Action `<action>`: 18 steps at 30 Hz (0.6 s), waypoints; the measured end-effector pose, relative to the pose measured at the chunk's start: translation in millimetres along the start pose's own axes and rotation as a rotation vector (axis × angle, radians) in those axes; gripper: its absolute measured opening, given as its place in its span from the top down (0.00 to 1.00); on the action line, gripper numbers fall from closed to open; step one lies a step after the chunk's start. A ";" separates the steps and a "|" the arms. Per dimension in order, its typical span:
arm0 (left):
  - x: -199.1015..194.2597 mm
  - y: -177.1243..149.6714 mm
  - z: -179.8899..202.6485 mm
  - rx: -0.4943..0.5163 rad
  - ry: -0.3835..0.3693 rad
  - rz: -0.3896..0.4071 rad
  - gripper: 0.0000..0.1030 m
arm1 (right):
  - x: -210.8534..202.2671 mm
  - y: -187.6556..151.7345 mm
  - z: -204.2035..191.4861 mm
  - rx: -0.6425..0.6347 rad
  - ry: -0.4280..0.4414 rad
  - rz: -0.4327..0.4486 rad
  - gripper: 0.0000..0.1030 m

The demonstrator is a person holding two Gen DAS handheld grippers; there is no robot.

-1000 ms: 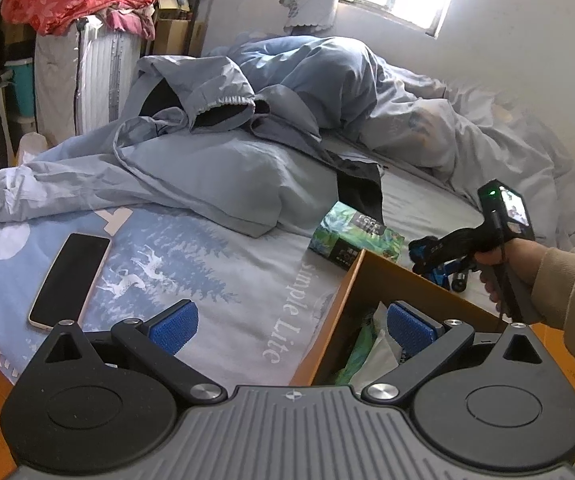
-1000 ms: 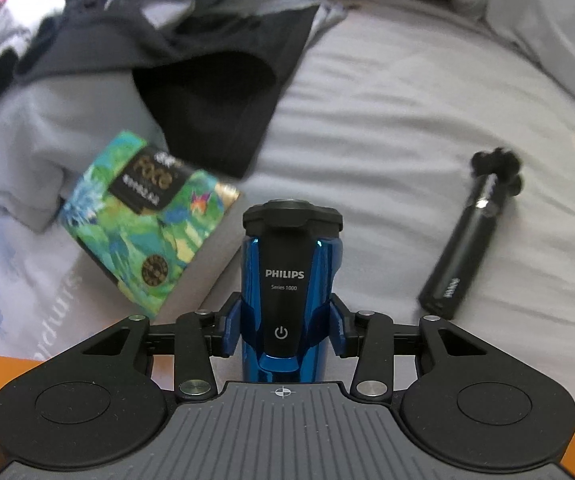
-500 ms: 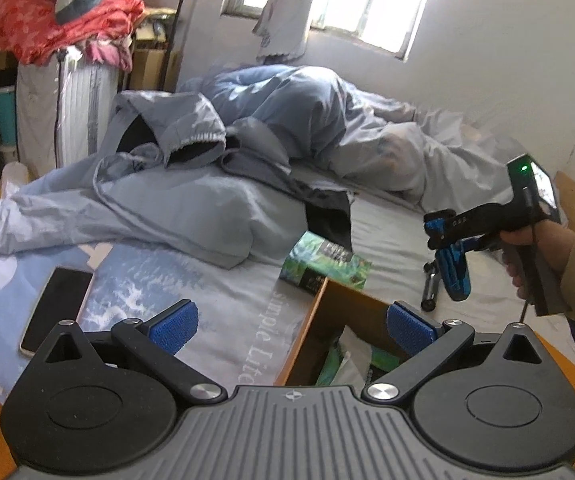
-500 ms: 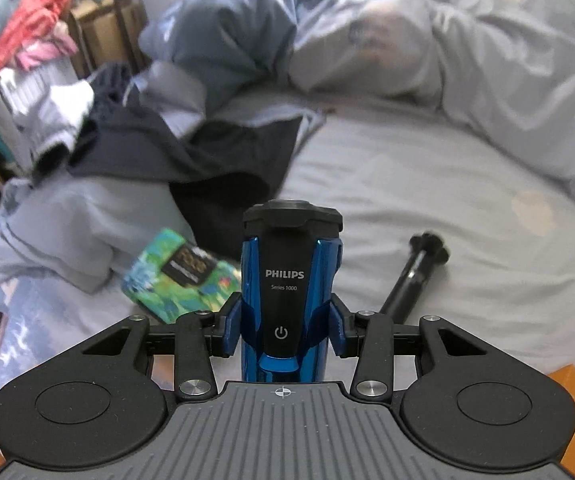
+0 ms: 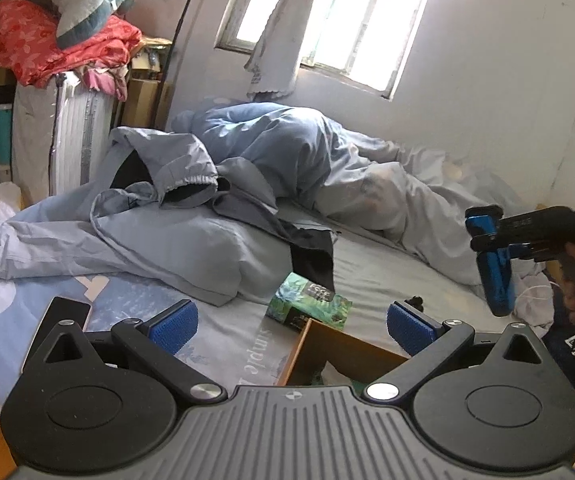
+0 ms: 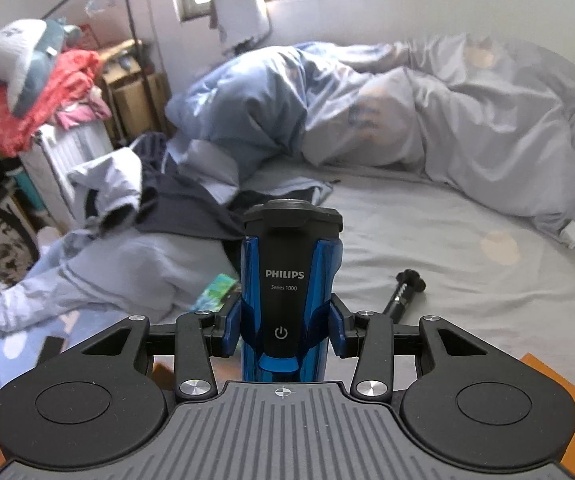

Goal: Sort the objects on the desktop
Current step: 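Lift the blue shaver with the right tool and carry it over the box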

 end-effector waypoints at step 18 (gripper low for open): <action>-12.2 -0.9 7.8 0.033 -0.023 0.031 0.00 | -52.2 -103.9 -64.3 0.024 0.099 -0.086 0.55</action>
Point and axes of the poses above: each gripper's, at about its wrist camera, not at the fingertips, and x roughly the way its jaws point, z to its right, y to its top, the point moved 6 cm from there along x, roughly the way its jaws point, and after that the axes turned 11 degrees about -x, right-handed, at the moved point
